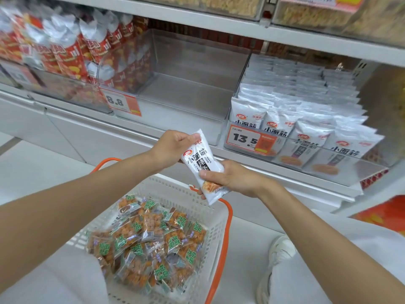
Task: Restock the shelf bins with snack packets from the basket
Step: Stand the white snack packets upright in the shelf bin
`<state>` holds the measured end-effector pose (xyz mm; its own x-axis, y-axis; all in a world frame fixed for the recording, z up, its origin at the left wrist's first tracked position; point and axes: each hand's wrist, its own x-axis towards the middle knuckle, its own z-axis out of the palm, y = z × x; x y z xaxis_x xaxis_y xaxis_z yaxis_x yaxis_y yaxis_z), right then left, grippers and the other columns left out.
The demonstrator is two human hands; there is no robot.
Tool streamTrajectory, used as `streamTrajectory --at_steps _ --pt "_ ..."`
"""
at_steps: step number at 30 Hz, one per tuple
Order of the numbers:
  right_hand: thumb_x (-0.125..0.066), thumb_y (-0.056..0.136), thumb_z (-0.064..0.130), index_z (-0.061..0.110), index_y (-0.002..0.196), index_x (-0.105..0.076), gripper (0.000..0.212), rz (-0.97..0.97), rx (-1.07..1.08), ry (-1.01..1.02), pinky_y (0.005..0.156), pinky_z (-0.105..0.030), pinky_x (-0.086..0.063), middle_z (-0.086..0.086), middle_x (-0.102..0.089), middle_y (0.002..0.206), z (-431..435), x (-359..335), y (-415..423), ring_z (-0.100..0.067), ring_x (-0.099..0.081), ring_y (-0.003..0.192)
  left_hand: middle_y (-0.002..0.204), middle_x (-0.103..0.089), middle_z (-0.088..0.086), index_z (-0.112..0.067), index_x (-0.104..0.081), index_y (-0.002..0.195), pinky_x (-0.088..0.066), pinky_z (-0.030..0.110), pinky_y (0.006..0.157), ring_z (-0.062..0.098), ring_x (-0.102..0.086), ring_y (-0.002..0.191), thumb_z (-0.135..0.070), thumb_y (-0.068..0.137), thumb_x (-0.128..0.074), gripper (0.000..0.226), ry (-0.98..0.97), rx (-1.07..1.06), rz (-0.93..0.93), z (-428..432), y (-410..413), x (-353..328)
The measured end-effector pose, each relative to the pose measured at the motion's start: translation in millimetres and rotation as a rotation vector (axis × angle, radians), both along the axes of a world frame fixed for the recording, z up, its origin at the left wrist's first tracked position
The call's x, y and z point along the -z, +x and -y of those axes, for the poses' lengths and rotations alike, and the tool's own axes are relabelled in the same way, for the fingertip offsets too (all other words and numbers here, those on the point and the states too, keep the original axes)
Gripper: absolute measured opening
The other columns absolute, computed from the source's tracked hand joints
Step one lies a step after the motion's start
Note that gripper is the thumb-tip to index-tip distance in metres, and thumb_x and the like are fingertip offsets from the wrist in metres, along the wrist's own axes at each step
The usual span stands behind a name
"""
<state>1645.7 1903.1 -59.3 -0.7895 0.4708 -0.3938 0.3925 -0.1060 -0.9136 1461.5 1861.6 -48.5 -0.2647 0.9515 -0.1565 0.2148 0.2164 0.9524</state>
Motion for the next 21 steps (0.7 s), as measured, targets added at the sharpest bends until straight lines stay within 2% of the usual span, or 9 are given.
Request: streamTrajectory --at_steps 2,4,6,11,12,14,17,19,21 --pt "-0.063 0.093 0.020 0.014 0.094 -0.061 0.006 -0.026 0.007 -0.015 0.062 -0.020 -0.054 -0.001 -0.074 0.078 0 1 -1 -0.013 -0.072 0.070 0.069 -0.059 0.015 0.015 -0.062 0.081 -0.047 0.018 0.045 0.006 -0.055 0.045 -0.024 0.098 -0.055 0.043 0.034 -0.028 0.009 0 1 1" --pt "-0.066 0.090 0.014 0.015 0.095 -0.062 0.007 -0.034 0.000 -0.012 0.063 -0.022 -0.055 -0.003 -0.075 0.082 -1 1 0 -0.015 -0.072 0.074 0.062 -0.059 0.012 0.018 -0.061 0.082 -0.046 0.018 0.044 0.007 -0.054 0.045 -0.024 0.097 -0.055 0.046 0.064 -0.036 0.016 -1 2 1" --pt "-0.070 0.087 0.010 0.016 0.098 -0.062 0.015 -0.015 -0.029 0.008 0.067 -0.023 -0.056 -0.004 -0.075 0.088 -3 0 2 -0.015 -0.072 0.080 0.049 -0.057 0.001 0.016 -0.061 0.078 -0.044 0.017 0.042 0.005 -0.052 0.042 -0.024 0.097 -0.055 0.044 0.083 -0.039 0.004 -2 4 -1" --pt "-0.077 0.080 0.007 0.010 0.108 -0.062 0.032 0.080 -0.072 0.081 0.076 -0.028 -0.058 -0.009 -0.072 0.100 -9 -6 16 -0.018 -0.070 0.092 0.040 -0.049 -0.007 0.004 -0.050 0.055 -0.038 0.016 0.039 0.002 -0.046 0.037 -0.023 0.096 -0.057 0.050 0.149 -0.026 -0.089 -6 16 -5" --pt "-0.077 0.080 0.006 0.007 0.112 -0.062 0.036 0.085 -0.060 0.086 0.080 -0.030 -0.059 -0.011 -0.072 0.105 -11 -8 21 -0.021 -0.070 0.097 0.042 -0.053 -0.006 0.005 -0.052 0.056 -0.041 0.018 0.040 0.003 -0.050 0.039 -0.025 0.096 -0.058 0.050 0.160 -0.039 -0.083 -7 20 -7" --pt "-0.077 0.081 0.006 0.006 0.118 -0.061 0.041 0.071 -0.016 0.081 0.088 -0.037 -0.057 -0.012 -0.073 0.108 -13 -13 32 -0.024 -0.070 0.103 0.056 -0.065 0.003 0.012 -0.061 0.071 -0.055 0.026 0.048 0.011 -0.063 0.050 -0.027 0.094 -0.061 0.045 0.153 -0.068 0.017 -8 29 -12" --pt "-0.076 0.082 0.006 0.012 0.120 -0.060 0.042 0.032 0.038 0.073 0.090 -0.038 -0.057 -0.009 -0.074 0.107 -14 -20 51 -0.022 -0.070 0.102 0.077 -0.074 0.009 0.002 -0.068 0.087 -0.060 0.029 0.060 0.018 -0.072 0.068 -0.017 0.086 -0.071 0.019 0.112 0.001 0.124 -7 46 -23" --pt "-0.076 0.082 0.009 0.017 0.115 -0.062 0.037 0.036 0.052 0.097 0.089 -0.036 -0.057 -0.005 -0.074 0.106 -13 -25 65 -0.019 -0.070 0.102 0.081 -0.074 0.009 -0.001 -0.068 0.090 -0.060 0.029 0.063 0.018 -0.072 0.071 -0.010 0.081 -0.075 0.014 0.114 0.055 0.068 -8 59 -31" --pt "-0.076 0.083 0.016 0.024 0.107 -0.065 0.028 0.053 0.085 0.166 0.085 -0.028 -0.057 0.004 -0.073 0.099 -12 -35 84 -0.011 -0.069 0.095 0.078 -0.074 0.006 -0.006 -0.069 0.086 -0.059 0.028 0.061 0.013 -0.070 0.067 -0.011 0.080 -0.077 0.011 0.154 0.088 -0.053 -14 74 -42"
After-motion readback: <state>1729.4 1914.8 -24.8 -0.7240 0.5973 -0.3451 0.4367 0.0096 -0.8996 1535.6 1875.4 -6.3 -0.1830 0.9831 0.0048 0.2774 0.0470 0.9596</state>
